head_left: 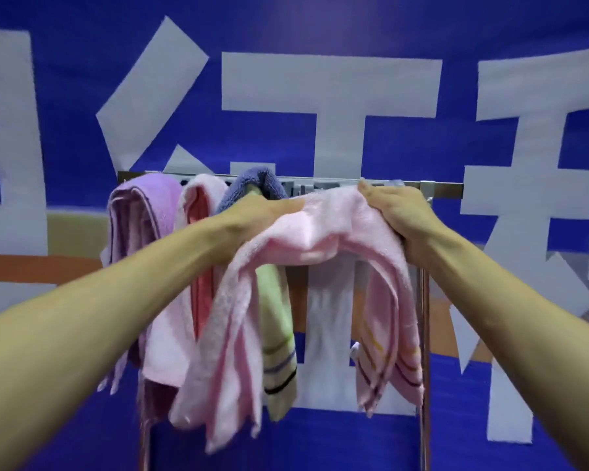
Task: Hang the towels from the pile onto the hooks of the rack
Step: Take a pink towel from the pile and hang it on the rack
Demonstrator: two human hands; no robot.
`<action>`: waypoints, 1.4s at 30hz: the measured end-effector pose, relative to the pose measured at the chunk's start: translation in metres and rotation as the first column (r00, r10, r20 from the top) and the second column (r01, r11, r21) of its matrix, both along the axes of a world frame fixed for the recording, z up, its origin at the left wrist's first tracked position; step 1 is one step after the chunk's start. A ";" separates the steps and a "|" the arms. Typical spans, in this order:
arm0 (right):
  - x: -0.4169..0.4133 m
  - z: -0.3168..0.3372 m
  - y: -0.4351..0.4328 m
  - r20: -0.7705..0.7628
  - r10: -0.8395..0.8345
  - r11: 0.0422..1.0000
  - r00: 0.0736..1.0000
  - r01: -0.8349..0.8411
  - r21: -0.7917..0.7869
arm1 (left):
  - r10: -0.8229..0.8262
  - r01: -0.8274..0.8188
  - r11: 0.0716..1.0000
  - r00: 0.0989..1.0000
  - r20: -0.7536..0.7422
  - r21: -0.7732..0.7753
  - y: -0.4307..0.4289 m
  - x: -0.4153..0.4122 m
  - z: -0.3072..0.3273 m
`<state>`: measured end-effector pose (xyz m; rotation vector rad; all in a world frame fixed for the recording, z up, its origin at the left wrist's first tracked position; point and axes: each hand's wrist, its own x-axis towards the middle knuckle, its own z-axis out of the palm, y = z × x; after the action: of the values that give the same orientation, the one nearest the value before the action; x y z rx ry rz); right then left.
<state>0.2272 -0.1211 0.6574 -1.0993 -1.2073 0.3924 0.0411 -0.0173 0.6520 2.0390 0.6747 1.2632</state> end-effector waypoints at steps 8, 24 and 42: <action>-0.005 0.073 0.035 0.351 -0.430 0.902 0.832 0.413 0.126 | 0.448 -0.416 0.890 0.876 -0.182 0.188 0.007 0.009 0.093; -0.024 0.007 0.081 0.857 -0.489 0.671 0.160 0.697 0.253 | 0.902 -0.112 0.274 0.374 -0.215 0.955 0.018 0.038 0.057; -0.007 -0.038 0.079 0.583 -0.346 0.890 0.735 0.455 -0.045 | 0.797 -0.149 0.464 0.499 -0.339 0.873 0.001 0.032 -0.025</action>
<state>0.2203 -0.0425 0.6193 -1.6777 -1.4066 -0.1877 0.0728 -0.0159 0.6270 3.3488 1.4634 1.0761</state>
